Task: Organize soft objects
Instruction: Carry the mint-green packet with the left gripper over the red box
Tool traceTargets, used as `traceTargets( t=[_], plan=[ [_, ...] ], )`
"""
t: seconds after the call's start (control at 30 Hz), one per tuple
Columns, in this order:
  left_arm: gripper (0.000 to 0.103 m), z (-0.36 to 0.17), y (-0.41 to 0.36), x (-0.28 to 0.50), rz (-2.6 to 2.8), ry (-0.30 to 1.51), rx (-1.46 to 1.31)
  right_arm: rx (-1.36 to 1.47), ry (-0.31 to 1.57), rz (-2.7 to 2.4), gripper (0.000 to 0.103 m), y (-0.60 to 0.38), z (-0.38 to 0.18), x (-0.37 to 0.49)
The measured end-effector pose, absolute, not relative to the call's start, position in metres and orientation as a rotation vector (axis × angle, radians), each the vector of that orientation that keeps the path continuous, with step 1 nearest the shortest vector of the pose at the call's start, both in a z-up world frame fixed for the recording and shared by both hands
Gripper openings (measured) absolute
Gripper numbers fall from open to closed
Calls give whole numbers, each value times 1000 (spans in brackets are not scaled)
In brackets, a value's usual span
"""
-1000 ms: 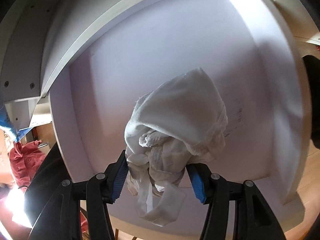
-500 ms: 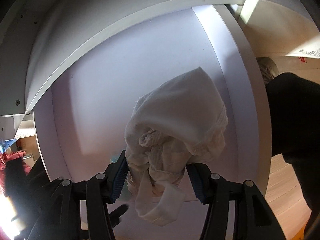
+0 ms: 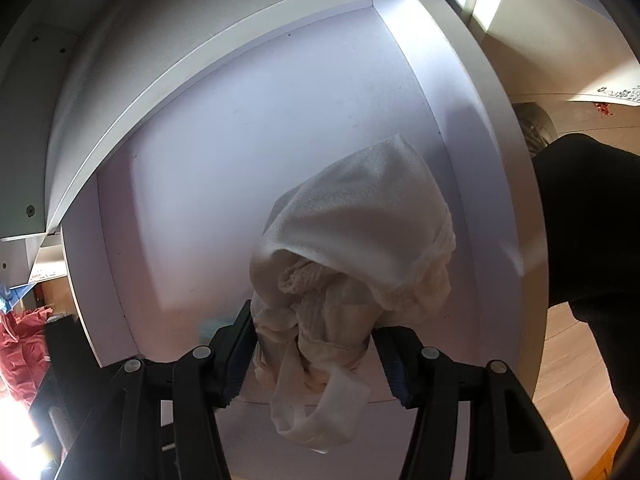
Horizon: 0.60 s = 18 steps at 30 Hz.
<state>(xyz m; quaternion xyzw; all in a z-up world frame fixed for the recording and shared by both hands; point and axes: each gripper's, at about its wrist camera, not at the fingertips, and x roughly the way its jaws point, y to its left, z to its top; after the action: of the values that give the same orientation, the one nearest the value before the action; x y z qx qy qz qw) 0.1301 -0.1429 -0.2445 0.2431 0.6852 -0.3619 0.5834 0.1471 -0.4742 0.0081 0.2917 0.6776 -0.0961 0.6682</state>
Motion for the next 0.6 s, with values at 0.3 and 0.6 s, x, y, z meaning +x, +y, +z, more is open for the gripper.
traceTargets(
  t=[0.3, 0.6],
  plan=[
    [29, -158, -110, 101, -1009, 1277, 706, 709, 1540, -175, 57, -467, 4, 151],
    [29, -13, -77, 82, -1143, 974, 608, 710, 1566, -173, 57, -461, 0, 156]
  ],
)
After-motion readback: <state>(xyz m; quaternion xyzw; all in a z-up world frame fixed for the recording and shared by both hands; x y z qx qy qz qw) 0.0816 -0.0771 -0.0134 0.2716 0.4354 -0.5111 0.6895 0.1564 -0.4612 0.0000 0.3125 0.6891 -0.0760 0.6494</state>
